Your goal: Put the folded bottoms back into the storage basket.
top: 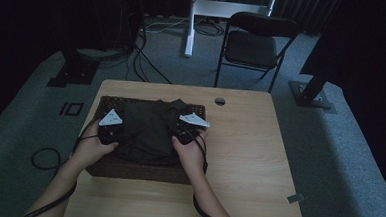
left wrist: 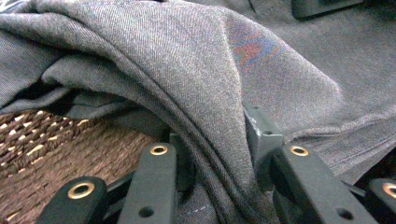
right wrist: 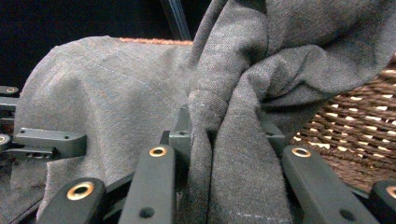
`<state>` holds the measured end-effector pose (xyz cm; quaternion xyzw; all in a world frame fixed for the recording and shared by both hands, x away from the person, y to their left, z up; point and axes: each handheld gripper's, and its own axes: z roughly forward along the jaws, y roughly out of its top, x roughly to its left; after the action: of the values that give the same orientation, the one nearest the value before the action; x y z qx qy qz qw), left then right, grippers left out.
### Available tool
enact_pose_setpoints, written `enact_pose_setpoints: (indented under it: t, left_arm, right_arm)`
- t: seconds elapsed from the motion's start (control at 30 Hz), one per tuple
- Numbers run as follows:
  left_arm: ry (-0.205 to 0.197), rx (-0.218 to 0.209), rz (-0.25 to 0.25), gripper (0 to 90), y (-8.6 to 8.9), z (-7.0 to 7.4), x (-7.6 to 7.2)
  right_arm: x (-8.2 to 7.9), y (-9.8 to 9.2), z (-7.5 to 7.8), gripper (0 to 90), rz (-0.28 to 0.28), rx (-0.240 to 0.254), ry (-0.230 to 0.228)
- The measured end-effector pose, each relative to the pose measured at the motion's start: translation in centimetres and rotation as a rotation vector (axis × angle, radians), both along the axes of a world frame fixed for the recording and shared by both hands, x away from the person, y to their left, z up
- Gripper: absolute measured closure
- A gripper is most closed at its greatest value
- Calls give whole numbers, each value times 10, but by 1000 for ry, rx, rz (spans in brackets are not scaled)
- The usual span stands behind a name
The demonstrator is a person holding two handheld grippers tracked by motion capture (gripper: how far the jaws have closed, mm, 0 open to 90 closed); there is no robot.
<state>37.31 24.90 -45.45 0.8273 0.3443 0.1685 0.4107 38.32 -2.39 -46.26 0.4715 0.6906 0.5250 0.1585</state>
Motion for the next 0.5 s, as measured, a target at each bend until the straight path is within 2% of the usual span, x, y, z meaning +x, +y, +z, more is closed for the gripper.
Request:
enact_pose_setpoints:
  t: [0.17, 0.23, 0.33, 0.5]
  left_arm:
    - [26, -16, 13, 697, 3, -8, 3]
    - [38, 1, 13, 697, 3, -11, 3]
    - [54, 25, 17, 697, 5, -16, 5]
    - [81, 20, 33, 698, 7, -23, 7]
  right_arm:
    - [6, 1, -4, 678, 5, 11, 42]
    - [7, 2, -8, 678, 10, 1, 55]
    - [10, 5, -14, 676, 33, -37, 103]
    - [19, 8, -16, 676, 51, -65, 162]
